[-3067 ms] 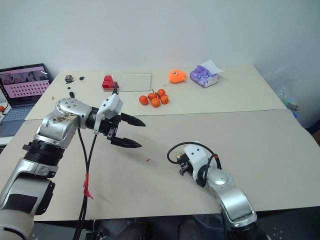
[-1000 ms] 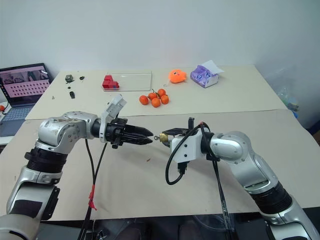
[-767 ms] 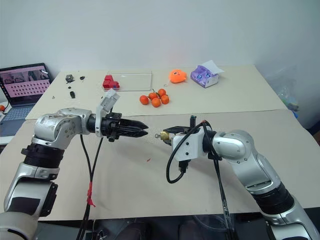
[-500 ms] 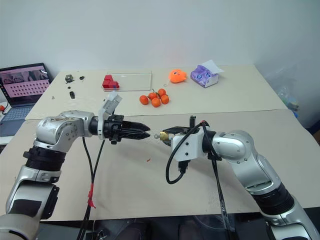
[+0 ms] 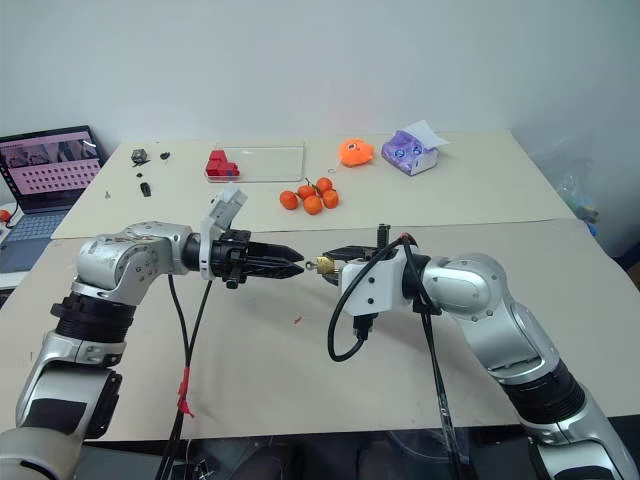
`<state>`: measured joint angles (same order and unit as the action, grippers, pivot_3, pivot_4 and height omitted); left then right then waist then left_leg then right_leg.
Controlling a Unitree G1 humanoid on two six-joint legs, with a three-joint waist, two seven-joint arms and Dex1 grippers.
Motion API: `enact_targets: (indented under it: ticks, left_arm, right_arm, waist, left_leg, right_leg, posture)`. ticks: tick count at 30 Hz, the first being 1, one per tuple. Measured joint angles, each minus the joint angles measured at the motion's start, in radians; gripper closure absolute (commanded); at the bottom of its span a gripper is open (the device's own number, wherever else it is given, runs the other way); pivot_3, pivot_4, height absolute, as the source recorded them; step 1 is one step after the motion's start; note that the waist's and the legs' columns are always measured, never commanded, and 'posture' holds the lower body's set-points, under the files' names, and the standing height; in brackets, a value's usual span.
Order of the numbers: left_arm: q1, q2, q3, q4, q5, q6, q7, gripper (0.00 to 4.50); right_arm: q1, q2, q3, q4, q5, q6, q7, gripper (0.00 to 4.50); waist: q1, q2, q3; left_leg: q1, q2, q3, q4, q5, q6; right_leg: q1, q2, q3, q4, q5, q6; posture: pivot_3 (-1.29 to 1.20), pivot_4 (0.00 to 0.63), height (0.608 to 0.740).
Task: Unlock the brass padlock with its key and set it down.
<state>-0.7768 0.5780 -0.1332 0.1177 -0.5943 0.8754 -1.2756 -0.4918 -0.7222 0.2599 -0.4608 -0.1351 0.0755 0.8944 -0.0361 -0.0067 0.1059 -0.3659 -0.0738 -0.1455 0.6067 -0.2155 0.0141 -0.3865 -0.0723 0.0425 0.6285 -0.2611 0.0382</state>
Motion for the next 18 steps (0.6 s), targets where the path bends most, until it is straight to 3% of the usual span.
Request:
enact_targets:
  ticks: [17, 18]
  left_arm:
    - [-0.009, -0.035, -0.001, 0.004, 0.006, -0.022, 0.007, 2.58]
    - [-0.009, -0.034, -0.001, 0.004, 0.006, -0.022, 0.006, 3.00]
  right_arm:
    - [0.000, 0.007, 0.000, -0.010, 0.000, 0.021, 0.000, 3.59]
    - [0.000, 0.007, 0.000, -0.010, 0.000, 0.021, 0.000, 3.59]
  waist:
    - [0.000, 0.000, 0.000]
    - [0.000, 0.000, 0.000]
  left_leg:
    - [0.000, 0.000, 0.000, 0.000, 0.000, 0.000]
    - [0.000, 0.000, 0.000, 0.000, 0.000, 0.000]
  right_leg:
    - [0.000, 0.000, 0.000, 0.000, 0.000, 0.000]
    - [0.000, 0.000, 0.000, 0.000, 0.000, 0.000]
  posture:
    - [0.00, 0.150, 0.740]
    - [0.00, 0.150, 0.740]
